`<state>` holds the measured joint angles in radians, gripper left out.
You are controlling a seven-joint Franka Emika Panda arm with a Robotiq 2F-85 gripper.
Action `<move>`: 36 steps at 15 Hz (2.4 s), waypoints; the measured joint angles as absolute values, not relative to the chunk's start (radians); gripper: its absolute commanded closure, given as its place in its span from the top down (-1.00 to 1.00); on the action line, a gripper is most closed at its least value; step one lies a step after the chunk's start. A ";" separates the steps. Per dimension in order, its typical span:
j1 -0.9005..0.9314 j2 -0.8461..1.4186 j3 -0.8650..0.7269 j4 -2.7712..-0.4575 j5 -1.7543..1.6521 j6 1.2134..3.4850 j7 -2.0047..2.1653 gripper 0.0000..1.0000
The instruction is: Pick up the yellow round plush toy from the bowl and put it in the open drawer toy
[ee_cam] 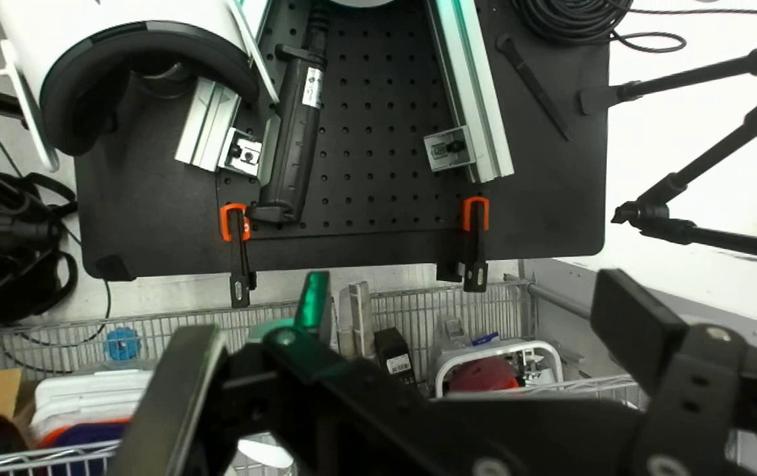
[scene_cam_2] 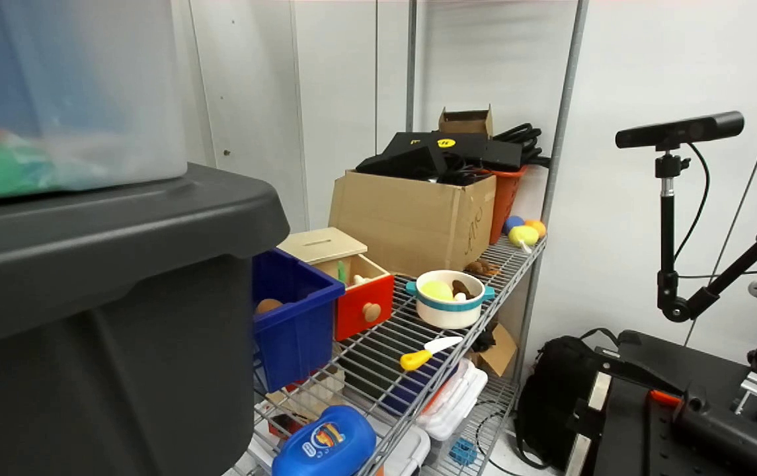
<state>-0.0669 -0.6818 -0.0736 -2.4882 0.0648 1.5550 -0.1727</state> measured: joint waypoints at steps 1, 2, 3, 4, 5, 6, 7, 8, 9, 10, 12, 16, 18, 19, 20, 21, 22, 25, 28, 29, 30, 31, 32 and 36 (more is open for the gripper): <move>-0.065 -0.666 -0.074 -2.480 0.053 1.555 -0.186 1.00; -0.064 -0.649 -0.074 -2.472 0.037 1.555 -0.199 1.00; -0.062 -0.631 -0.074 -2.463 0.019 1.555 -0.209 1.00; -0.061 -0.610 -0.074 -2.454 0.000 1.555 -0.216 1.00; -0.059 -0.587 -0.074 -2.445 -0.019 1.555 -0.223 1.00; -0.056 -0.563 -0.074 -2.436 -0.035 1.555 -0.232 1.00; -0.051 -0.537 -0.073 -2.426 -0.051 1.555 -0.241 1.00; -0.045 -0.513 -0.073 -2.414 -0.063 1.555 -0.249 1.00; -0.040 -0.491 -0.073 -2.403 -0.074 1.555 -0.258 1.00; -0.035 -0.471 -0.073 -2.391 -0.082 1.555 -0.270 1.00; -0.027 -0.440 -0.073 -2.369 -0.095 1.555 -0.292 1.00; -0.013 -0.404 -0.072 -2.334 -0.108 1.555 -0.321 1.00; -0.013 -0.398 -0.071 -2.325 -0.122 1.566 -0.322 1.00; -0.013 -0.398 -0.071 -2.324 -0.129 1.576 -0.322 1.00; -0.013 -0.398 -0.071 -2.325 -0.132 1.592 -0.322 1.00; -0.013 -0.398 -0.071 -2.326 -0.132 1.609 -0.325 1.00; -0.013 -0.398 -0.071 -2.327 -0.132 1.627 -0.330 1.00; -0.013 -0.398 -0.072 -2.337 -0.132 1.677 -0.365 1.00; -0.012 -0.398 -0.077 -2.354 -0.127 1.721 -0.405 1.00; -0.011 -0.397 -0.081 -2.360 -0.126 1.733 -0.416 1.00; -0.011 -0.397 -0.084 -2.366 -0.124 1.744 -0.427 1.00; -0.011 -0.397 -0.088 -2.370 -0.122 1.753 -0.436 1.00; -0.011 -0.397 -0.093 -2.375 -0.118 1.759 -0.444 1.00; -0.012 -0.390 -0.113 -2.391 -0.112 1.766 -0.456 1.00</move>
